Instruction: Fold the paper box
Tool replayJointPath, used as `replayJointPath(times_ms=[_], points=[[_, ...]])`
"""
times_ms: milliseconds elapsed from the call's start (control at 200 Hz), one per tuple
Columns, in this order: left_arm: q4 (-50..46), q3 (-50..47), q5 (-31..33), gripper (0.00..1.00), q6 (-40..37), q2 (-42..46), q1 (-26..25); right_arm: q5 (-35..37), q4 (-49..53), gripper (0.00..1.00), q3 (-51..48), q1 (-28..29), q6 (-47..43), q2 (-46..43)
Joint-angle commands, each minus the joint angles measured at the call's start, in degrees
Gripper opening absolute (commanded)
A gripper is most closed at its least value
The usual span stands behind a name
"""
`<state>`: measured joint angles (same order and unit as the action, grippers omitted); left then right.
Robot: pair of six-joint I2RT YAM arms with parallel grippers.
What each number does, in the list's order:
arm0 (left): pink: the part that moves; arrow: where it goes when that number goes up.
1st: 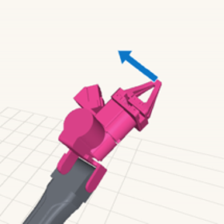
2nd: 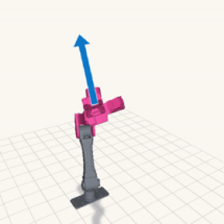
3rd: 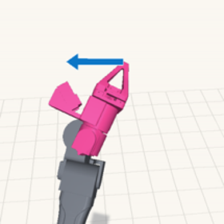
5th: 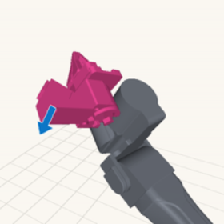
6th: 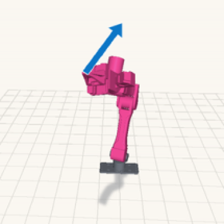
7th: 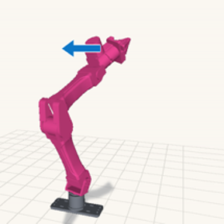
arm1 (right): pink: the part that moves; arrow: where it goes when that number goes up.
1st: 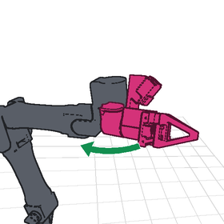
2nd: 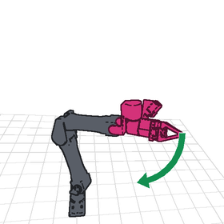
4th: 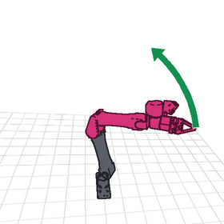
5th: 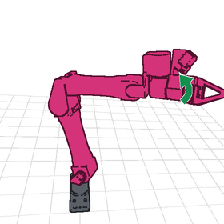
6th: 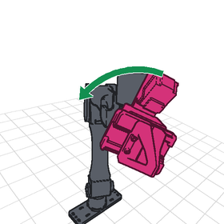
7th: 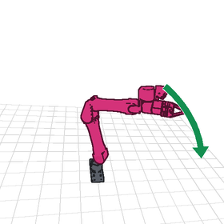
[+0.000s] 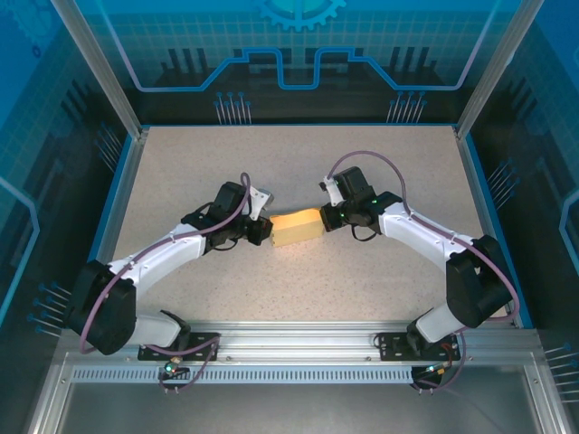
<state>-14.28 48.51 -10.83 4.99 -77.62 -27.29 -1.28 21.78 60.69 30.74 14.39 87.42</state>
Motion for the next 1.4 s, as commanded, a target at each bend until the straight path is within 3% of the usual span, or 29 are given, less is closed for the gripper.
replayJointPath(times_ms=[0,615,1021,1261,1396], points=[[2.03,1.67,-4.22,0.04,3.98,1.34,-0.40,-1.09,-1.21,0.00,-0.74,1.36,0.20,0.83],[7.61,-0.06,-6.05,0.01,11.41,0.81,-0.37,-0.31,-1.21,0.00,-0.90,1.94,0.11,1.26],[5.02,-3.32,-2.83,0.01,8.67,0.06,-0.35,1.01,-1.03,0.00,-0.92,1.96,-0.33,1.44],[4.42,-3.98,-2.13,0.09,7.50,1.09,-0.40,0.76,-1.39,0.00,-1.34,2.05,-0.11,1.72],[4.59,-3.84,-1.87,0.23,6.88,2.76,-0.38,1.01,-1.15,0.00,-1.29,2.13,-0.06,1.41]])
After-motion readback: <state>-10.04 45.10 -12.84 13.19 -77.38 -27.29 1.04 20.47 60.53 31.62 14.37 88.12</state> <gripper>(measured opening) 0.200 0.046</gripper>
